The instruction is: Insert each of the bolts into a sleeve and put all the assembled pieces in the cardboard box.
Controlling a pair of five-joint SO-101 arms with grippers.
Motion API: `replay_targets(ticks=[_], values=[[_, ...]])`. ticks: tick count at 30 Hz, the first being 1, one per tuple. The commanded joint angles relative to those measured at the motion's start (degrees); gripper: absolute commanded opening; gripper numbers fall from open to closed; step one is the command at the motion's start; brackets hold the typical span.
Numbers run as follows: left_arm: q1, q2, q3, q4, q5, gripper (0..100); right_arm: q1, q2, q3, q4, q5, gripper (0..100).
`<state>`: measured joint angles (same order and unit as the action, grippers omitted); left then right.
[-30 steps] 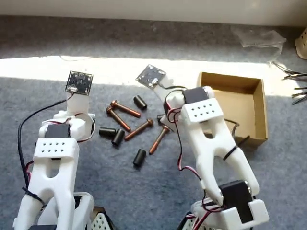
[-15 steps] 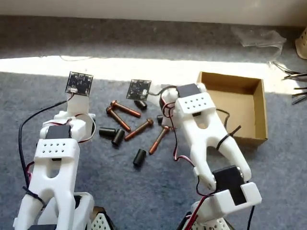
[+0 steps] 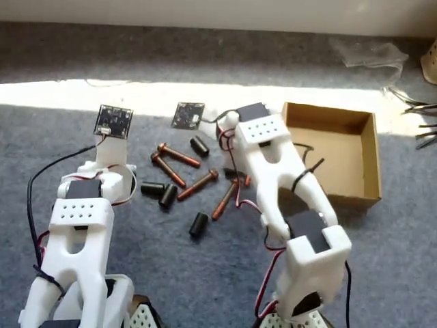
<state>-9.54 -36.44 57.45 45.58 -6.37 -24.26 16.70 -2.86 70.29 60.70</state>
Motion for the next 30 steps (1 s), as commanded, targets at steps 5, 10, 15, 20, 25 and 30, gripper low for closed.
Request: replay_targets(ticks=[5, 10, 15, 20, 25, 30], values=[[0.84, -0.04, -0.48, -1.05, 0.18, 0, -0.31, 2.33, -6.73, 0.92, 1.85, 14.2], [0.84, -0.04, -0.48, -1.05, 0.09, 0, -0.31, 2.42, -6.64, 0.92, 6.42, 14.2], [0.84, -0.04, -0.48, -1.05, 0.00, 0, -0.31, 2.51, -6.55, 1.01, 6.59, 14.2], [0.84, -0.04, -0.48, -1.05, 0.00, 0, -0.31, 2.42, -3.65, 1.71, 8.62, 14.2], [0.84, -0.04, -0.48, -1.05, 0.00, 0, -0.04, 2.42, -1.98, 1.71, 11.16, 14.2], [0.84, -0.04, -0.48, -1.14, 0.00, 0, 0.57, 2.42, -1.98, 1.45, 11.25, 14.2]])
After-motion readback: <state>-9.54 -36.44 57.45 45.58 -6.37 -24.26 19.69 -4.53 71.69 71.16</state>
